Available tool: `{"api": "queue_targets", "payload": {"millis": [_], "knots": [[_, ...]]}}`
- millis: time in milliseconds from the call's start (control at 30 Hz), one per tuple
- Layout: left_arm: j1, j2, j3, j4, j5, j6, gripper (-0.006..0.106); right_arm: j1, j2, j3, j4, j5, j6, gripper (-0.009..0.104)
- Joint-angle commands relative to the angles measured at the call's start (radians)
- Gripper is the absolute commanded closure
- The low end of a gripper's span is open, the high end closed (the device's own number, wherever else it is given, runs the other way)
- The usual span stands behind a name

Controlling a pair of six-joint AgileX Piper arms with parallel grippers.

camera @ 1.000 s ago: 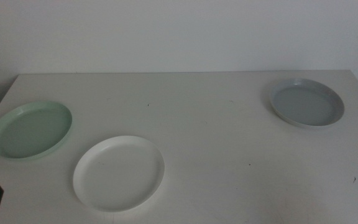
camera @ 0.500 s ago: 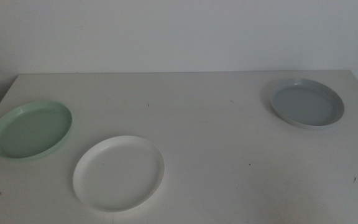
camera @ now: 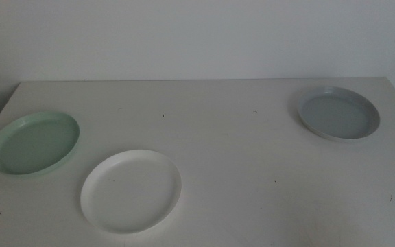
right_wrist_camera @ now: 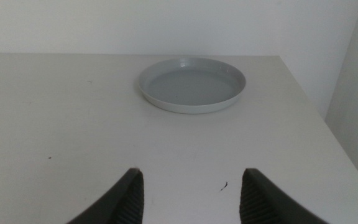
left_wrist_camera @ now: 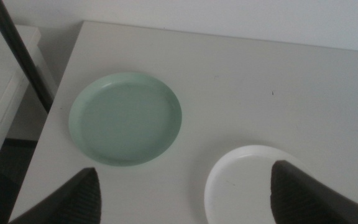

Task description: Stack the three bowls on top of each other.

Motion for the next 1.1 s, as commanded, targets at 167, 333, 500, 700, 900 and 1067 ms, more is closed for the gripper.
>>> {"api": "queue_targets", "payload": {"millis": [167,333,500,700,900,1067], "knots": [[0.001,0.131,-0.101,-0.037,0.05,-0.005,-0.005,-0.006,-0.027,-0.005,-0.015,-0.074,-0.003,0.055],[0.001,0.189,-0.101,-0.046,0.093,-0.011,-0.005,-0.006,-0.027,-0.005,-0.015,-0.074,-0.003,0.055],[0.001,0.229,-0.101,-0.035,0.091,-0.011,-0.005,-0.006,-0.027,-0.005,-0.015,-0.074,-0.003,0.055],[0.001,0.286,-0.1,-0.056,0.084,-0.009,-0.005,-0.006,-0.027,-0.005,-0.015,-0.074,-0.003,0.055],[0.001,0.378,-0.091,-0.094,0.095,-0.009,-0.005,-0.006,-0.027,-0.005,-0.015,-0.074,-0.003,0.055],[-0.001,0.482,-0.09,-0.181,0.091,0.017,-0.005,-0.006,-0.027,-0.005,-0.015,-0.074,-0.003,0.055]]}}
